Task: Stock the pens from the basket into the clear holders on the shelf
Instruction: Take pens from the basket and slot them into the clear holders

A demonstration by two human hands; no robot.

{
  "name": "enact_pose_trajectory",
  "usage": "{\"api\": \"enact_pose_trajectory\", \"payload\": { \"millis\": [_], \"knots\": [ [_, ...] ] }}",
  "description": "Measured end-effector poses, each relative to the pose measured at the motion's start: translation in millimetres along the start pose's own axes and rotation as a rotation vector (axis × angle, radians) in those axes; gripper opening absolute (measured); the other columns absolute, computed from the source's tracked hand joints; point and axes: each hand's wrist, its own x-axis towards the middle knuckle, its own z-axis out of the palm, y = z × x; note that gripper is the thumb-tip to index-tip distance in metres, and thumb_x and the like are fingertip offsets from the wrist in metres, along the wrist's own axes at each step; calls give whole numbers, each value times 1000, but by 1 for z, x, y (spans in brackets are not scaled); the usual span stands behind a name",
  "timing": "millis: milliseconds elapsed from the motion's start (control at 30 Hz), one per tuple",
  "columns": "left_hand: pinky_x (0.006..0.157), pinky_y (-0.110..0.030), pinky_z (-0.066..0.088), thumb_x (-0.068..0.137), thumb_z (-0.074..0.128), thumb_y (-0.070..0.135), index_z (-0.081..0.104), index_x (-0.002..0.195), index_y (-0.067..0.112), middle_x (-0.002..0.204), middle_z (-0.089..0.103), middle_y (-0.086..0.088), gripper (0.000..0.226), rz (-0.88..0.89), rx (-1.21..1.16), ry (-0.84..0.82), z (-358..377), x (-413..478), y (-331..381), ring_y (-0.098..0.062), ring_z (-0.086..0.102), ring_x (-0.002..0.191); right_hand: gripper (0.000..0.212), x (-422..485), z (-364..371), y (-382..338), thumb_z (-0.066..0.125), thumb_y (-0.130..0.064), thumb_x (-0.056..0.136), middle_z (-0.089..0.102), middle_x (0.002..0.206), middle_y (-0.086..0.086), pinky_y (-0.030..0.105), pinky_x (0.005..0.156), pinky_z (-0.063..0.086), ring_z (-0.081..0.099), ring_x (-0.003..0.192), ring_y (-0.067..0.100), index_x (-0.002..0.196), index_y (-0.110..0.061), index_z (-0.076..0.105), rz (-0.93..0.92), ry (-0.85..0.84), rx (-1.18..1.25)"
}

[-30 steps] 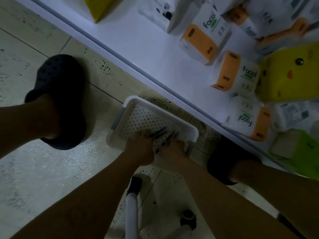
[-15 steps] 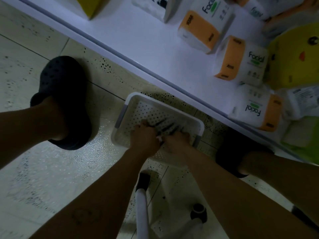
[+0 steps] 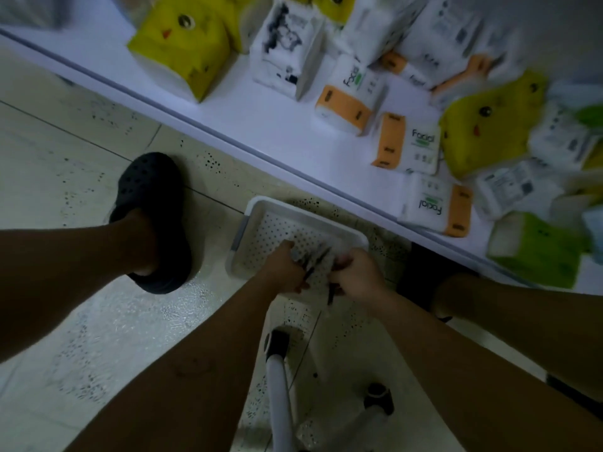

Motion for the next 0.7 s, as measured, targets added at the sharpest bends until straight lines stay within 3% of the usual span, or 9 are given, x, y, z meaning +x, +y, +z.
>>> {"api": "enact_pose_trajectory", "payload": {
  "millis": [100, 200, 267, 333, 400, 467, 533, 600, 700],
  "knots": [
    [82, -41, 52, 94, 53, 10, 27, 145, 14, 129, 52, -21, 58, 10, 28, -33, -4, -21, 9, -33, 58, 104, 47, -14, -12, -1, 74, -9, 68, 67, 104, 2, 44, 71, 61, 68, 92, 23, 110, -20, 57, -109, -10, 15],
    [88, -39, 46, 99, 41, 15, 44, 137, 11, 127, 55, -18, 38, 135, 130, 37, -7, -46, 26, -32, 55, 109, 60, -42, -24, -11, 70, -8, 69, 67, 103, -3, 41, 71, 60, 67, 90, 18, 124, -26, 52, -190, -31, -10],
    [92, -38, 46, 103, 35, 25, 53, 128, 8, 121, 61, -16, 35, 257, 178, 135, -6, -64, 39, -31, 57, 104, 51, -68, -34, -24, 65, -5, 78, 64, 105, -3, 40, 73, 60, 64, 94, 20, 122, -27, 51, -208, 0, 39],
    [81, -33, 47, 103, 36, 33, 55, 127, 10, 112, 65, -18, 39, 387, 235, 183, -6, -84, 56, -33, 61, 98, 30, -87, -44, -31, 58, -8, 91, 59, 102, -3, 44, 80, 57, 61, 96, 23, 110, -29, 49, -253, 68, 102],
    [61, -25, 45, 103, 38, 23, 58, 113, 6, 91, 65, -19, 28, 485, 213, 187, -6, -104, 73, -27, 59, 73, 20, -107, -55, -41, 55, -16, 95, 59, 97, -1, 49, 83, 56, 62, 92, 26, 98, -33, 47, -327, 139, 152],
    [46, -22, 39, 99, 34, 0, 52, 97, 2, 80, 56, -13, 19, 513, 94, 139, -5, -126, 91, -21, 48, 63, 24, -127, -70, -53, 57, -17, 94, 62, 96, 14, 57, 73, 57, 65, 84, 39, 94, -39, 48, -387, 191, 233],
    [50, -26, 33, 95, 31, -7, 48, 96, 3, 88, 56, -12, 19, 551, 82, 152, -3, -145, 107, -21, 45, 67, 26, -147, -87, -64, 60, -13, 92, 61, 97, 28, 56, 64, 58, 65, 78, 46, 101, -35, 48, -446, 216, 286],
    [54, -26, 34, 101, 34, 6, 47, 104, 7, 95, 64, -10, 14, 650, 150, 199, 2, -164, 120, -17, 48, 66, 31, -169, -103, -73, 62, -10, 90, 62, 94, 27, 53, 60, 58, 66, 72, 44, 103, -34, 47, -535, 243, 333],
    [58, -24, 37, 104, 28, 36, 52, 108, 16, 83, 65, -3, 31, 863, 256, 256, 12, -202, 147, -4, 53, 63, 33, -198, -125, -83, 66, -12, 89, 63, 89, 16, 49, 55, 58, 68, 70, 40, 100, -36, 46, -657, 318, 331]
  ]
}}
